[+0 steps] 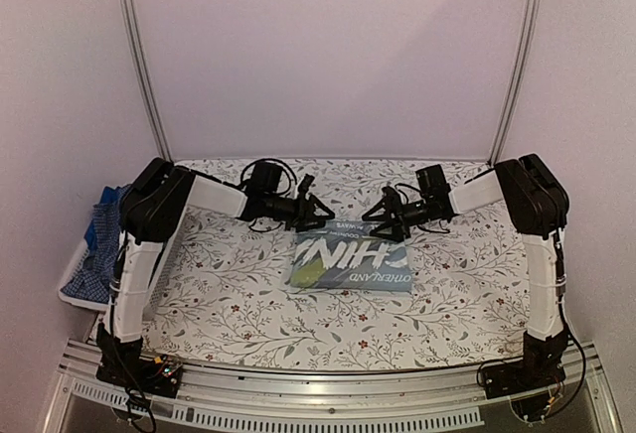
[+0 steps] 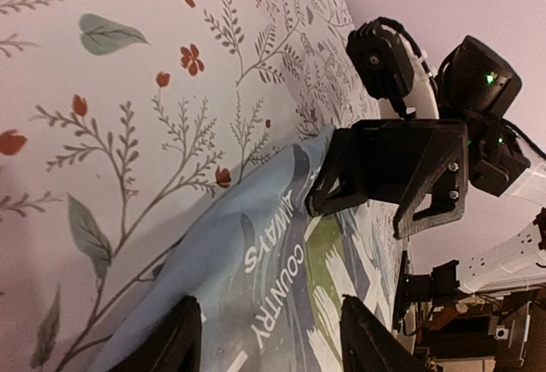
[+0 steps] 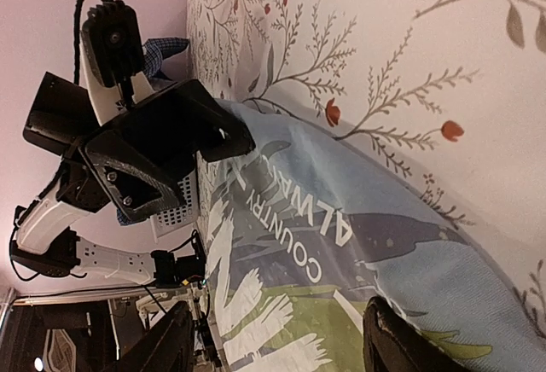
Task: Fold and stack the mixed laundry pile
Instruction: Smooth out the square-folded T-shirt at the center of the board.
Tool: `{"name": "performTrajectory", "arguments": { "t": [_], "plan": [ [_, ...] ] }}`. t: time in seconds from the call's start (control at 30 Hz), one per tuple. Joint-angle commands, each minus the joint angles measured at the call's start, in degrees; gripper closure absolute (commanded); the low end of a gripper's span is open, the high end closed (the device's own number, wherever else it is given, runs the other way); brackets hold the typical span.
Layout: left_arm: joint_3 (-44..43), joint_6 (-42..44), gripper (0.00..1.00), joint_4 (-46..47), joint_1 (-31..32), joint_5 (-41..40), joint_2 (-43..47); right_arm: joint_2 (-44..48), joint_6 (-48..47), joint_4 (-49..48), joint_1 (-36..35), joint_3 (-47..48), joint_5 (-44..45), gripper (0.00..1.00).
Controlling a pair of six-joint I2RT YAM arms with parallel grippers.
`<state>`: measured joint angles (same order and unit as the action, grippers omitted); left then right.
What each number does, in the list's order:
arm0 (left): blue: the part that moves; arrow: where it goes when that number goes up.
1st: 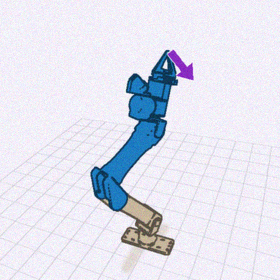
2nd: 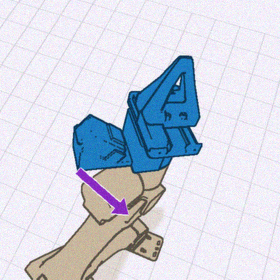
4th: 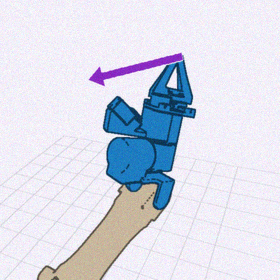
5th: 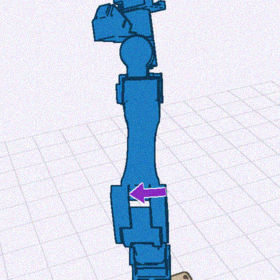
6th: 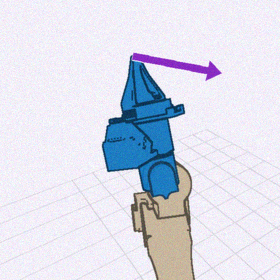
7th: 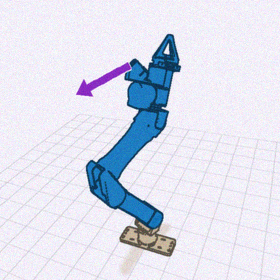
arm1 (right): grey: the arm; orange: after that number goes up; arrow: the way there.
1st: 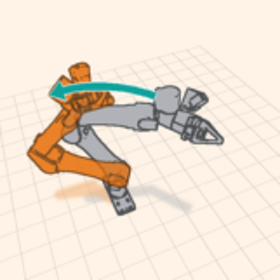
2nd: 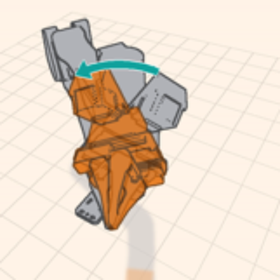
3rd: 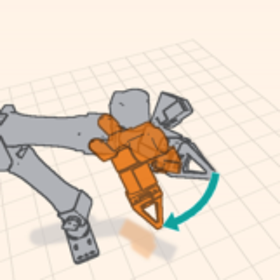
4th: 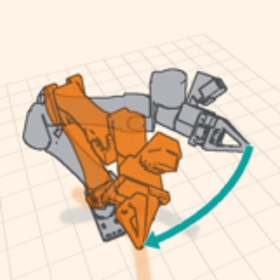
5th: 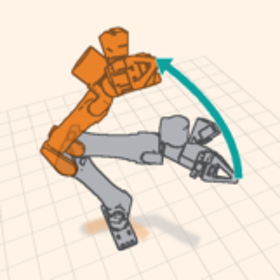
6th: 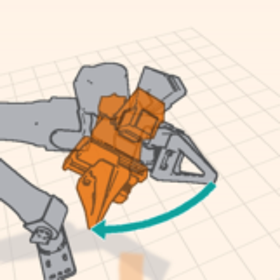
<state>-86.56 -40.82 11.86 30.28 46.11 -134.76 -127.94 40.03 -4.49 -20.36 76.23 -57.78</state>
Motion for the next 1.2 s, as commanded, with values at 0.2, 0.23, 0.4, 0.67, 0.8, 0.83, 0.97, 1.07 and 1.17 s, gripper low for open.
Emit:
{"name": "performTrajectory", "arguments": {
  "t": [0.2, 0.23, 0.4, 0.67, 0.8, 0.83, 0.97, 1.07, 1.17],
  "plan": [
    [4.8, -3.7, 0.44, 5.6, -7.2, 0.5, 6.6, 4.3, 5.0, -4.2, 4.3, 2.2, -2.2, 0.20],
    [5.5, -2.2, 0.43, 3.7, -7.0, 0.4, 9.2, 7.4, 5.4, -3.9, 4.0, 1.5, -2.3, 0.17],
    [10.0, 3.1, 0.41, -4.3, -2.8, 1.2, 21.3, 20.3, 5.9, 0.1, 0.0, -5.6, -2.7, 0.04],
    [15.1, -3.4, 0.41, 1.7, 9.4, 4.2, 19.8, 21.9, 13.1, -10.1, -11.2, -17.8, -2.5, 0.05],
    [17.8, -9.9, 0.40, 10.5, 12.3, 5.0, 15.3, 18.7, 18.4, -19.5, -11.5, -23.2, -2.5, 0.05],
    [18.9, -11.4, 0.40, 12.6, 12.5, 5.1, 14.1, 17.7, 19.6, -21.8, -11.4, -24.2, -2.4, 0.05],
    [24.3, -15.6, 0.40, 17.4, 11.3, 4.0, 10.6, 12.8, 22.1, -27.3, -10.3, -29.7, -2.3, 0.05],
    [29.6, -17.7, 0.39, 19.9, 8.8, 2.7, 10.6, 10.4, 24.1, -31.8, -8.1, -35.7, -2.2, 0.05],
    [35.2, -18.6, 0.39, 22.0, 6.4, 2.2, 12.6, 10.8, 26.3, -35.7, -5.6, -41.4, -2.5, 0.05]
  ]
}}
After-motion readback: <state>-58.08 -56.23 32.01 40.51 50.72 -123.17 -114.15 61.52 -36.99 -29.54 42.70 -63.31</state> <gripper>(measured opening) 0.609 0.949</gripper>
